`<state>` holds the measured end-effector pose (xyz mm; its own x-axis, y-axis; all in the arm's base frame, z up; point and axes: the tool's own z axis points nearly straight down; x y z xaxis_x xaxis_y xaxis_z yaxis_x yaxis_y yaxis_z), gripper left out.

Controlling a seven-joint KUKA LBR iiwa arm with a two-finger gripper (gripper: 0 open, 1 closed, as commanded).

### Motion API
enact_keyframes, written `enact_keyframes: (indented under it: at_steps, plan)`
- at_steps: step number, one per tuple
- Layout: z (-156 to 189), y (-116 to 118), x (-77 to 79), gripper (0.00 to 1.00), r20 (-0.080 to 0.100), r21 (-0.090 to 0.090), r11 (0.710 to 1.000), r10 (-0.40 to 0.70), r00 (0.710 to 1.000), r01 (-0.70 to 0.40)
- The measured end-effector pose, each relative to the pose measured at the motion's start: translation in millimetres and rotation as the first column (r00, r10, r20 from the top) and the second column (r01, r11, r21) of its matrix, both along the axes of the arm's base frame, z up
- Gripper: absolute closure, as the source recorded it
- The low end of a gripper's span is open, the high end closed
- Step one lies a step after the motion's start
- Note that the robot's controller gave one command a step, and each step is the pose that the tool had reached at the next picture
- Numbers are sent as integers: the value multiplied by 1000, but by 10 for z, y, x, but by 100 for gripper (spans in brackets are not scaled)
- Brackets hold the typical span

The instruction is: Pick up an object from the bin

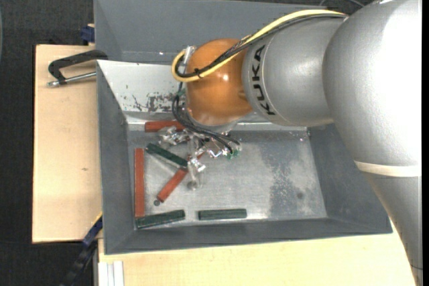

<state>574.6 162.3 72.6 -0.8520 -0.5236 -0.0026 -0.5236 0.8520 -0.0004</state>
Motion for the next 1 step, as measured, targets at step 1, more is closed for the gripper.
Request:
enact_keyframes:
  at_steps: [1]
  plan:
    - [2,66,-46,0,-2,0,999,44,999,-44]
